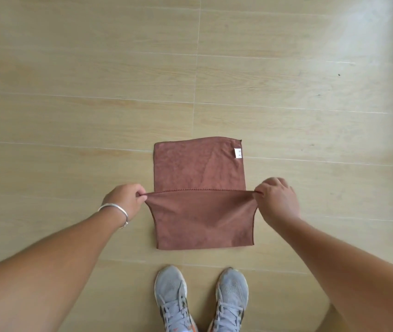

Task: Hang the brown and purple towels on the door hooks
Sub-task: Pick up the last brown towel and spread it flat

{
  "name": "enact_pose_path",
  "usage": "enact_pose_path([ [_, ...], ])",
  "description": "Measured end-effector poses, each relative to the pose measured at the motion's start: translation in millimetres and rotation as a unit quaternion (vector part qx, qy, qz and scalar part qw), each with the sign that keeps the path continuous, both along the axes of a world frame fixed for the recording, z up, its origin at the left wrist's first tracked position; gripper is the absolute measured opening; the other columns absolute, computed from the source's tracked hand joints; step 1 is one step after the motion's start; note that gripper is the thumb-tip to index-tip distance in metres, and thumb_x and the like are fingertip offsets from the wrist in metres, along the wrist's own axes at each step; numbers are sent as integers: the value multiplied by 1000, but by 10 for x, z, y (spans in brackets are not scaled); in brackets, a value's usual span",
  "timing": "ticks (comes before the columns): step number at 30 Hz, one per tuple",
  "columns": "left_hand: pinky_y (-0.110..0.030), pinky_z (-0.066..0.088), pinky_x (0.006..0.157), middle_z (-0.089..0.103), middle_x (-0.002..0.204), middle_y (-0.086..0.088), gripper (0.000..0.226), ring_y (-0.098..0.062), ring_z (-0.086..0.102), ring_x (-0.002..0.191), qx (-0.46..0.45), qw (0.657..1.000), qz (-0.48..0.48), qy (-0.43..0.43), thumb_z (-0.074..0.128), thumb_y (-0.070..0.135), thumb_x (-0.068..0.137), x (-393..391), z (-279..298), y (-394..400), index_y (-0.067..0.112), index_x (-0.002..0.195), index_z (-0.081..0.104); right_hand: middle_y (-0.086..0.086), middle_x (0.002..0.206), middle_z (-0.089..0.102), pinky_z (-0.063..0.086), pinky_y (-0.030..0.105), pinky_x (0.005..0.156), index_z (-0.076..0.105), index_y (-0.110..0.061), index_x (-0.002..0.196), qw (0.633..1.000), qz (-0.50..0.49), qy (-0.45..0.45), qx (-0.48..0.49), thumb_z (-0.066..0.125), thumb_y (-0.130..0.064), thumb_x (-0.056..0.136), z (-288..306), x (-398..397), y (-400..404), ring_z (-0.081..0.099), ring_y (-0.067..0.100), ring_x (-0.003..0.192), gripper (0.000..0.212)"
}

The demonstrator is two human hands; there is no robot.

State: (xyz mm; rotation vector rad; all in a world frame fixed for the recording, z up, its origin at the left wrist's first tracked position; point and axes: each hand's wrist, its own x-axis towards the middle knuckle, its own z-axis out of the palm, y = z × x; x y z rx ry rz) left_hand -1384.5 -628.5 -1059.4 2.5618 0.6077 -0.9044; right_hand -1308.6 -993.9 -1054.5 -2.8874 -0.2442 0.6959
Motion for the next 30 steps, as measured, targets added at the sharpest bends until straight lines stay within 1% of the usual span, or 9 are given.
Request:
enact_pose_path([
  [7, -27, 38, 63, 57, 75, 14, 4, -19, 58, 75, 17, 996, 10, -85, 58, 28, 89, 933, -1190, 331, 31, 87, 60, 6, 116, 59, 37, 39, 94, 67, -14, 103, 997, -7, -82, -1, 47, -35, 95, -1219, 1095, 397, 44, 28, 118, 30],
  [10, -28, 38, 63, 56, 75, 18, 7, -19, 58, 76, 13, 994, 7, -106, 57, 29, 87, 1230, -1676, 488, 35, 84, 56, 5, 117, 57, 36, 39, 95, 62, -15, 105, 995, 1, -102, -6, 43, -37, 97, -1734, 1424, 487, 43, 27, 118, 30],
  [13, -29, 44, 67, 59, 76, 15, 12, -18, 58, 75, -10, 991, 7, -134, 56, 28, 85, 1413, -2056, 596, 38, 78, 52, 5, 115, 56, 38, 39, 95, 60, -16, 103, 993, 25, -114, -15, 41, -38, 97, -2167, 1628, 488, 43, 27, 115, 30],
  [18, -26, 38, 59, 57, 68, 15, 16, -4, 54, 65, -15, 974, 53, -220, 61, 30, 81, 1482, -2295, 638, 40, 72, 52, 4, 103, 54, 39, 39, 88, 61, -19, 96, 979, 29, -202, 5, 43, -42, 96, -2447, 1731, 415, 44, 28, 104, 29],
  [22, -27, 36, 60, 58, 67, 15, 9, -14, 57, 68, 33, 971, 67, -225, 61, 34, 85, 1445, -2218, 503, 33, 78, 56, 6, 107, 54, 37, 39, 89, 62, -17, 100, 981, 28, -188, -23, 43, -41, 97, -2365, 1744, 436, 44, 29, 107, 31],
  [24, -30, 41, 65, 60, 78, 13, 6, -22, 61, 81, 63, 966, 82, -237, 63, 32, 86, 1474, -2141, 427, 30, 89, 58, 7, 111, 53, 35, 40, 92, 60, -17, 105, 982, 23, -181, -56, 41, -39, 98, -2316, 1729, 508, 43, 29, 110, 30],
  [26, -37, 46, 79, 60, 105, 0, 26, -28, 58, 99, 101, 950, 56, -288, 65, 28, 85, 1488, -2065, 306, 23, 110, 58, 7, 120, 51, 33, 40, 98, 57, -18, 112, 982, 11, -184, -51, 44, -33, 97, -2264, 1719, 602, 41, 29, 117, 25],
  [28, -42, 44, 95, 52, 129, -8, 45, -28, 52, 117, 103, 935, -40, -338, 59, 34, 87, 1392, -2064, 83, 18, 128, 50, 6, 134, 47, 29, 40, 106, 51, -20, 125, 980, 6, -198, 18, 48, -23, 93, -2208, 1640, 690, 37, 27, 125, 32],
  [30, -43, 29, 112, 28, 153, -3, 63, -21, 30, 139, 88, 936, -155, -303, 43, 51, 91, 1122, -2173, -209, 27, 147, 27, 5, 143, 41, 26, 40, 113, 45, -21, 134, 973, 59, -199, 98, 47, -22, 92, -2198, 1400, 728, 34, 25, 133, 42],
])
